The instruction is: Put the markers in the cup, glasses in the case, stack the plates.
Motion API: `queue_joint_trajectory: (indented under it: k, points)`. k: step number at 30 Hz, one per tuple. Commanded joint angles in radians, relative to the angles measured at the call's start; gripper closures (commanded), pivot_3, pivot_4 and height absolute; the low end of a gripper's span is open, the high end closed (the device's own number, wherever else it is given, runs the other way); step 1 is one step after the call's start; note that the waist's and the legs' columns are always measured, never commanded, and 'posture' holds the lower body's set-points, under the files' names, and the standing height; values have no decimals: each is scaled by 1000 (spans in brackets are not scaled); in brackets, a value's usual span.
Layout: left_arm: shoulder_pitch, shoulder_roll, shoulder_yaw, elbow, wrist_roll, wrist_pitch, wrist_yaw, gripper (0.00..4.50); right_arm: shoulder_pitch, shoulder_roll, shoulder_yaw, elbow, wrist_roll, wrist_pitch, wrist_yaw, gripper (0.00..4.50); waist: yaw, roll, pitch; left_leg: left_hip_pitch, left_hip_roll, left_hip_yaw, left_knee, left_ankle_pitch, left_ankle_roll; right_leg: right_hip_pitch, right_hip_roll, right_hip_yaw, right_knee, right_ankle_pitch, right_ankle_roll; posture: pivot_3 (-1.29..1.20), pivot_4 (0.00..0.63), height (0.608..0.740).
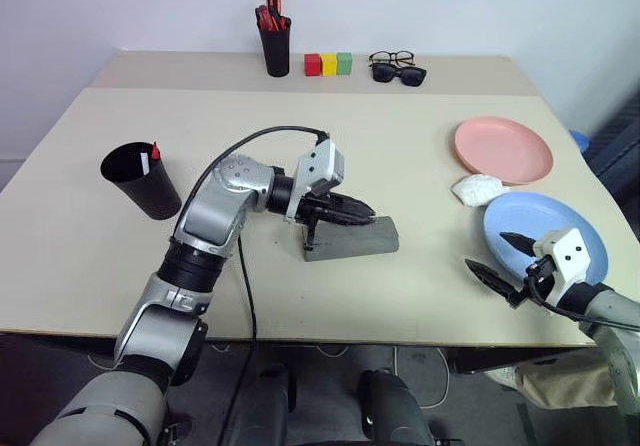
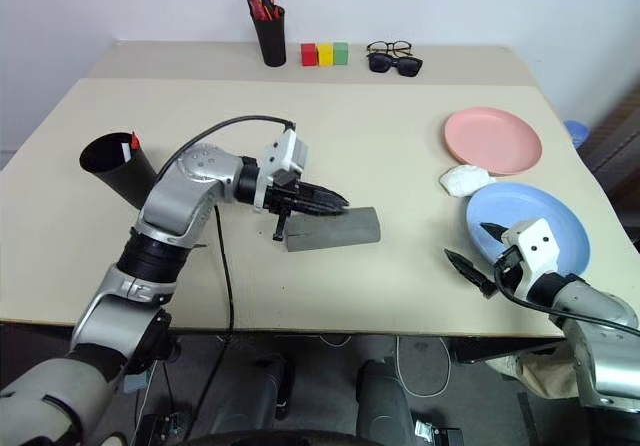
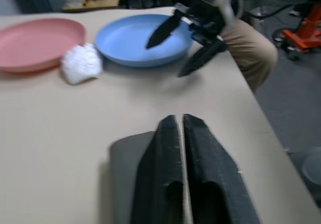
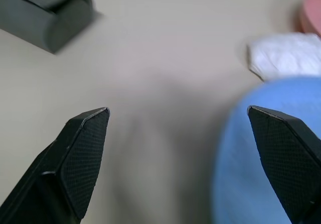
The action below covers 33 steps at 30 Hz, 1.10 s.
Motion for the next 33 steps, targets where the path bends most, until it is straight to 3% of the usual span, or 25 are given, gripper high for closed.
queue_joint_trajectory:
  k: [1, 6, 33]
  points:
    - [6, 11, -18, -54, -25, 26, 26, 2617, -22, -17, 1, 54, -25, -49, 4, 0, -1, 0, 0, 0, 0, 0, 0, 0, 0, 0, 0, 0, 0, 0, 0, 0, 150, 740]
    - [2, 16, -21, -83, -48, 59, 61, 54, -35, -17, 12, 69, -40, -47, -7, 0, -2, 0, 0, 0, 0, 0, 0, 0, 0, 0, 0, 0, 0, 0, 0, 0, 150, 740]
    - [22, 29, -77, -105, -58, 33, 129, 54, 17, -46, 4, -71, -71, 97, -114, 0, 1, 0, 0, 1, 0, 0, 0, 0, 0, 1, 0, 0, 0, 0, 0, 0, 150, 740]
